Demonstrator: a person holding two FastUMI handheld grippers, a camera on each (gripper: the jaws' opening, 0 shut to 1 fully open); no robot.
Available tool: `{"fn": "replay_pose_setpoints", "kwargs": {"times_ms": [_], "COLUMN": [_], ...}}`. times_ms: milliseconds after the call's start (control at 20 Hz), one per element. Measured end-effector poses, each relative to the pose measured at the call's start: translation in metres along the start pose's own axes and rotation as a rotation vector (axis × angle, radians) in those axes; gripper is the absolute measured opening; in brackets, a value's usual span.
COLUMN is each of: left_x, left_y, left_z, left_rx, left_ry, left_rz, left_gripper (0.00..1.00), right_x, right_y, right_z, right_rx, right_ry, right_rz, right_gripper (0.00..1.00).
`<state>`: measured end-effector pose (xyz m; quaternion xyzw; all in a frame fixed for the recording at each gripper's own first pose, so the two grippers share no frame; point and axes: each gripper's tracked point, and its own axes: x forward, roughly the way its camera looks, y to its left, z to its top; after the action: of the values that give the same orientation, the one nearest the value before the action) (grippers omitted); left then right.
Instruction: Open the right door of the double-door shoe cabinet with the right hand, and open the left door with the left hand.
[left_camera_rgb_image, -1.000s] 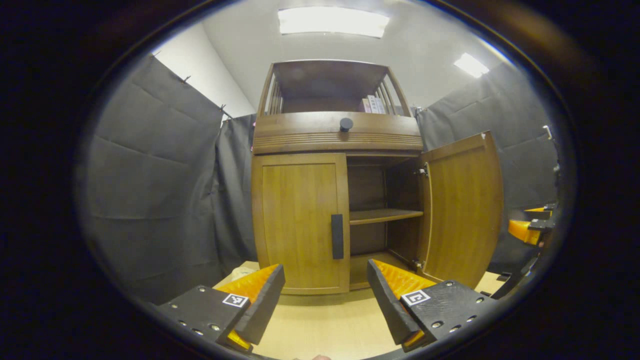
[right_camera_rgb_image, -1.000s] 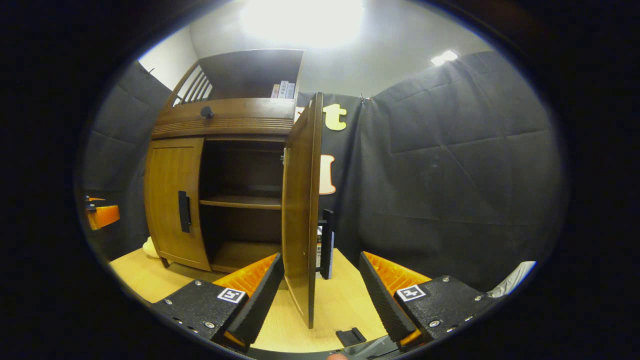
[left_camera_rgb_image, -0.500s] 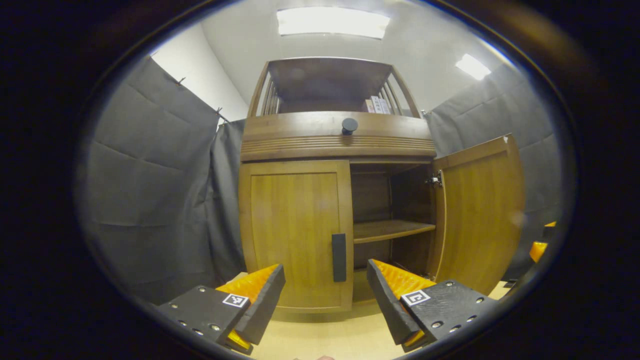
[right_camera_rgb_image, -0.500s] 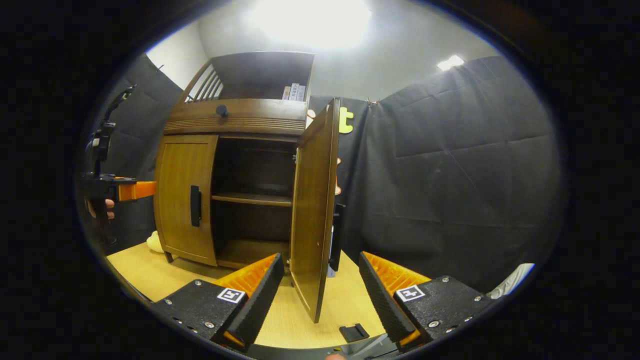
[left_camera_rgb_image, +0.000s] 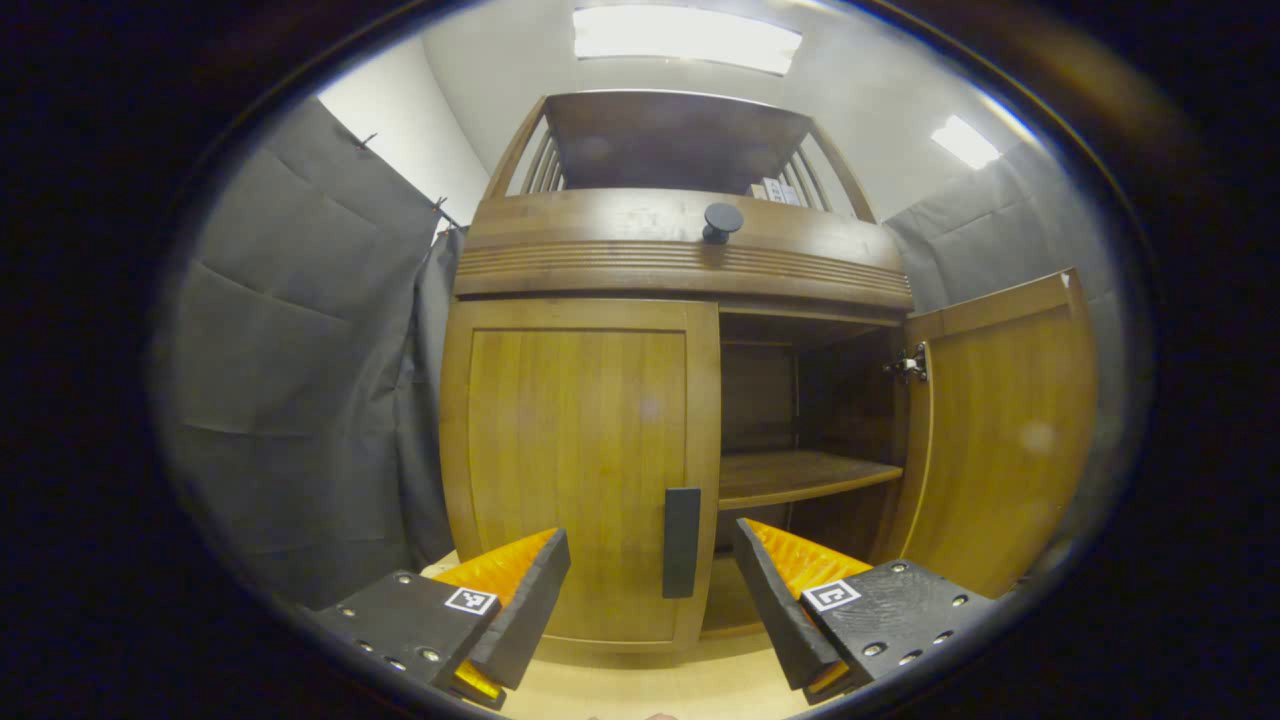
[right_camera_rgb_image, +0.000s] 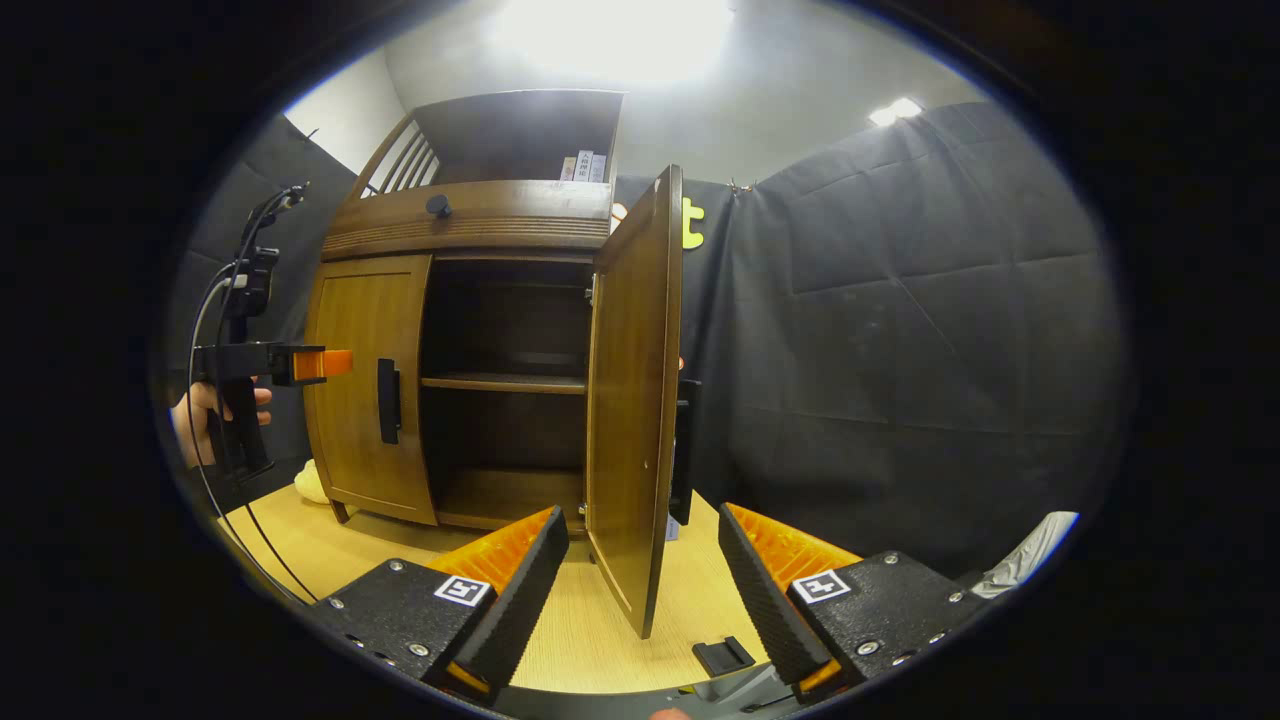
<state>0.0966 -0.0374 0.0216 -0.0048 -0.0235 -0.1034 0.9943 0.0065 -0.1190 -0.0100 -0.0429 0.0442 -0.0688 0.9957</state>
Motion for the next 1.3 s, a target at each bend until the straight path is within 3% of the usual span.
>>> {"fn": "replay_pose_setpoints", "kwargs": {"times_ms": [600,950,1100,1150,1250,1300], "left_x": [0.025,0.032,0.031,0.034,0.034,0.038], "left_y": [-0.011,-0.012,-0.012,-0.020,-0.030,-0.031], "left_z": [-0.032,-0.046,-0.048,-0.048,-0.049,-0.051], "left_rx": [-0.050,-0.073,-0.075,-0.084,-0.077,-0.044], "left_ry": [0.080,0.143,0.153,0.151,0.148,0.144], "left_rz": [-0.040,-0.009,-0.007,-0.045,-0.054,-0.037], "left_gripper": [1.00,0.75,0.74,0.74,0.50,0.43], "right_x": [0.007,0.014,0.016,0.017,0.016,0.016], "right_y": [-0.003,0.000,0.003,0.004,0.006,0.006], "right_z": [-0.019,-0.026,-0.030,-0.030,-0.031,-0.032], "right_rx": [-0.002,-0.003,-0.011,-0.009,-0.010,-0.008], "right_ry": [0.056,0.073,0.076,0.078,0.079,0.080], "right_rz": [-0.037,-0.027,-0.016,-0.013,-0.014,-0.013], "right_gripper": [0.94,0.94,0.94,0.94,0.94,0.94]}}
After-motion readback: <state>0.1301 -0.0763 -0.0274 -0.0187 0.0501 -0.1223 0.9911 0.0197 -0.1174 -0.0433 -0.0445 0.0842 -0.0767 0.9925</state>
